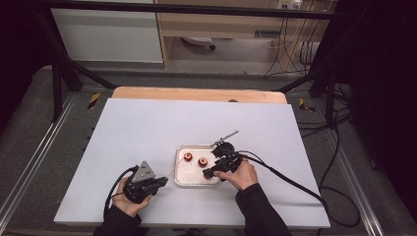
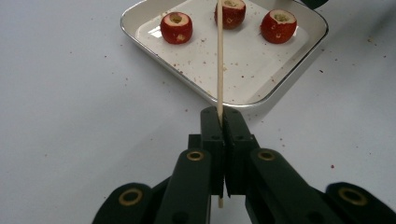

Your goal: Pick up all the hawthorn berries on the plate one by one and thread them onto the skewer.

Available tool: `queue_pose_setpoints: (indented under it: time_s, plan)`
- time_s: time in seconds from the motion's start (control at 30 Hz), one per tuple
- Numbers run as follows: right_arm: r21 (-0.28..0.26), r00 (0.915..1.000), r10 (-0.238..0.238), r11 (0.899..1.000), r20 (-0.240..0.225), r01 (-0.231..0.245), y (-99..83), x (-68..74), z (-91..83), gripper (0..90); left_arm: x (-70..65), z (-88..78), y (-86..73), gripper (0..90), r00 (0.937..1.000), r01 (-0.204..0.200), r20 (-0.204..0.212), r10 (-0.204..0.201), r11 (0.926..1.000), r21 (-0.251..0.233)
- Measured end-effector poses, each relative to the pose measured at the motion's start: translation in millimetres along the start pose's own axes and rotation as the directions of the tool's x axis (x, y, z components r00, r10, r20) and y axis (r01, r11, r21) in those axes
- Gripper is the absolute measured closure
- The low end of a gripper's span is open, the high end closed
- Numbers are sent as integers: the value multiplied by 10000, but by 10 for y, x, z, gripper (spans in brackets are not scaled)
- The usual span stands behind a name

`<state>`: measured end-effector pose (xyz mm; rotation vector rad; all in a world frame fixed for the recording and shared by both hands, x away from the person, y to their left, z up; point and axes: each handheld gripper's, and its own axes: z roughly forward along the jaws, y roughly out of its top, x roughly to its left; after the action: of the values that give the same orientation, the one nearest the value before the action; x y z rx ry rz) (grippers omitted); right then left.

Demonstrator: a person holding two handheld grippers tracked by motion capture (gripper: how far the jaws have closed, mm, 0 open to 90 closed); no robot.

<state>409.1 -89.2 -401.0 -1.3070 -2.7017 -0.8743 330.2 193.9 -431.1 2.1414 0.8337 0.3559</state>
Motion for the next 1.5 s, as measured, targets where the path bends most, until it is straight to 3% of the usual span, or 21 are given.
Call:
queue_pose_setpoints:
  time_s: [0.23,0.5,1.1,1.33,1.5]
  plan:
    - [364,9993,375,9986,-78,-372,29,5,85,478,-9,7,1,884,10000,-15,3,15,10000,27]
    - [905,9991,418,9950,93,-425,77,21,182,537,-15,13,-1,884,10000,-34,14,34,10000,42]
    - [1416,9982,595,9881,69,-599,98,-15,257,607,-25,12,3,884,10000,-86,4,86,9999,69]
    - [1034,9983,576,9930,-78,-565,104,-5,167,610,-35,4,7,884,10000,-76,-19,76,10000,3]
    - [395,9980,609,9974,-185,-602,106,6,54,610,-49,-1,10,884,10000,-58,-47,58,9999,-109]
